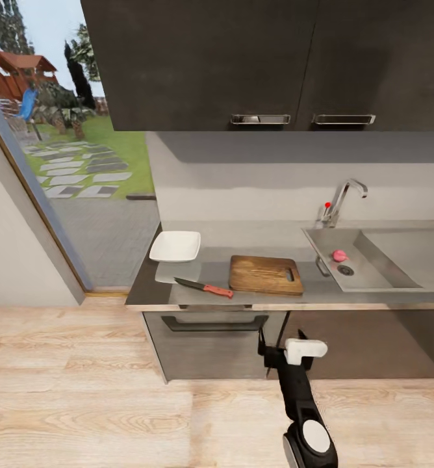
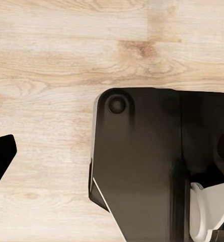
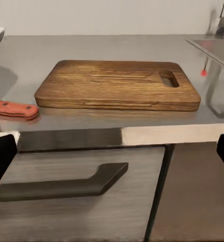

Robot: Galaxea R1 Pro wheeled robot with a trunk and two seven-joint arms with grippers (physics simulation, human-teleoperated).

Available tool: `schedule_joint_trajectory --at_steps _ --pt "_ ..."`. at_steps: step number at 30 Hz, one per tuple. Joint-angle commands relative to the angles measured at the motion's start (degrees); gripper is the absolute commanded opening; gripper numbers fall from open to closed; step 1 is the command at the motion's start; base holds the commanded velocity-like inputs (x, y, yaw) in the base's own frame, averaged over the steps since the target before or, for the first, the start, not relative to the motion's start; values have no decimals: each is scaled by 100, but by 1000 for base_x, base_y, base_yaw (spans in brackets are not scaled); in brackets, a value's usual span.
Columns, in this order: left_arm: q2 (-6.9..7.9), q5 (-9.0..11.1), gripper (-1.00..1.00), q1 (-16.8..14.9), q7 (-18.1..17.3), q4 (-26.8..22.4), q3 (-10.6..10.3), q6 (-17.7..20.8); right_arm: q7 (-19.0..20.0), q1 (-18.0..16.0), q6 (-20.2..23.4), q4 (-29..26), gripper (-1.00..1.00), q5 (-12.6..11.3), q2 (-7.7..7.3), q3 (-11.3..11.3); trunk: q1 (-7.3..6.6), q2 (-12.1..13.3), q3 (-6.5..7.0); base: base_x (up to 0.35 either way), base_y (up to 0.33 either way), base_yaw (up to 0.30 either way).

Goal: In the kitchen, take the Vidalia onion out of the sink, dice it on the chopping board with the paring knife, put the diced onion into the bowl on the countertop, then place both the paring knife and the chopping board into the sink.

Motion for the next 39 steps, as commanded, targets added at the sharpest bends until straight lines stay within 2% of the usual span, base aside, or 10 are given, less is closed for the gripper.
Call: schedule_joint_trajectory --at_steps 1,5,11,16,19,21,22,39 --pt "-2 12 100 2 -18 -10 13 -4 -41 133 -78 -2 100 52 -91 128 4 -10 -10 0 0 0" --pt "1 13 100 2 -18 -14 13 -4 -49 436 -201 16 100 31 -324 298 4 -10 -10 0 0 0" --pt "2 15 100 2 -18 -15 13 -4 -51 772 -286 84 100 -99 -587 348 4 -10 -10 0 0 0" --pt "2 16 100 2 -18 -23 13 -4 -52 1109 -792 331 100 -482 -965 357 4 -10 -10 0 0 0" --pt "2 16 100 2 -18 -24 13 -4 -52 1212 -1195 798 100 -591 -1089 358 4 -10 -10 0 0 0" --pt "-1 16 100 2 -17 -23 13 -4 -45 1262 -1637 1471 100 -633 -1137 355 4 -10 -10 0 0 0" --pt "-3 16 100 2 -17 -23 13 -4 -45 1268 -1703 1561 100 -637 -1145 353 4 -10 -10 0 0 0" --pt "-7 16 100 2 -18 -12 13 -4 -29 1278 -1831 1891 100 -644 -1159 348 4 -10 -10 0 0 0"
